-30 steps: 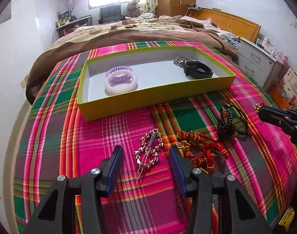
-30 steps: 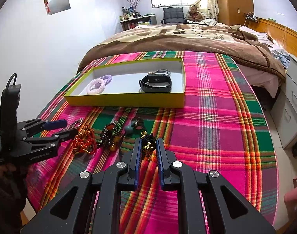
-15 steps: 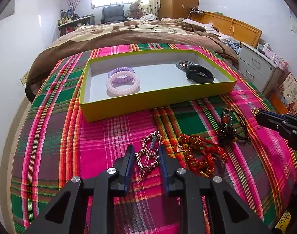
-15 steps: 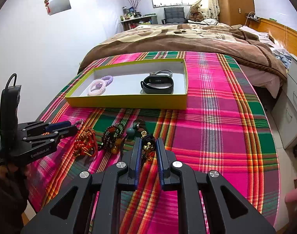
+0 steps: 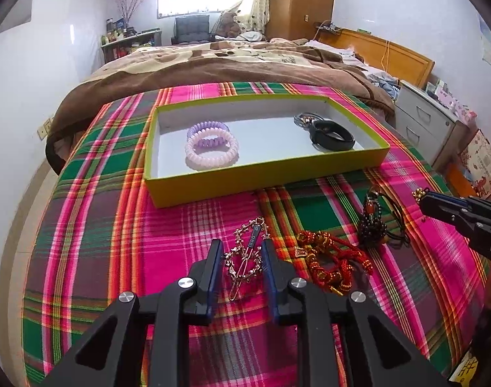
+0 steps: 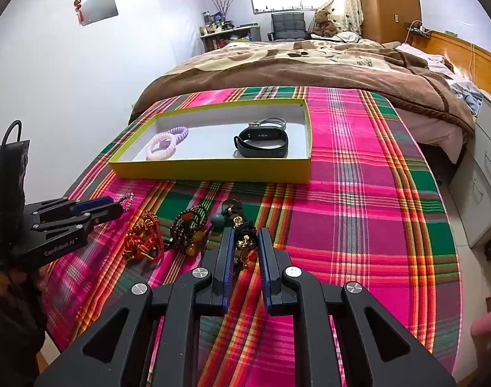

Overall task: Organize jewelry
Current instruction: 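Close left tool on the gold chain bracelet while right tool holds the earrings, then carry the bracelet and earrings with both tools into the yellow box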

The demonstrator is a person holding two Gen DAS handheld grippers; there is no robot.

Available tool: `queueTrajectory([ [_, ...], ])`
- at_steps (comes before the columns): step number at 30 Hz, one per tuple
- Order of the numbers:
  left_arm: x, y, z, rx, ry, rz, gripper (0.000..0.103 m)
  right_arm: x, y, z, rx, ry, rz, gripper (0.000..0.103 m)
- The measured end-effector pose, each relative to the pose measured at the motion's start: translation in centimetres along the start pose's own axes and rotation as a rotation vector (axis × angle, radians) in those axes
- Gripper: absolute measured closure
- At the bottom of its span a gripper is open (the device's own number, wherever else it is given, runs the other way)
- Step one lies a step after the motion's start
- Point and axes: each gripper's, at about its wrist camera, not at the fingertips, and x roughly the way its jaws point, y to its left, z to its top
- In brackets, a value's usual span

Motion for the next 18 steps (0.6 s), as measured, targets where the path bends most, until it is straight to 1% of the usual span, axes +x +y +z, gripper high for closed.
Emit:
queueTrajectory([
  [9, -1.7, 0.9, 1.5, -0.029, -0.045, -0.006, 0.079, -0.7, 0.7, 1.6, -0.006, -0.029, 0.018, 0.088],
  [11, -2.0, 1.2, 2.2, -0.031, -0.055, -0.007, 0.079, -0.6, 0.9, 2.5, -0.010, -0.038, 0.028, 0.088],
  [18, -1.7, 2.4, 5.2, -0.049, -0.082, -0.001, 0.079, 0.9, 1.5, 6.4, -0.022, -0.064, 0.021, 0.088],
])
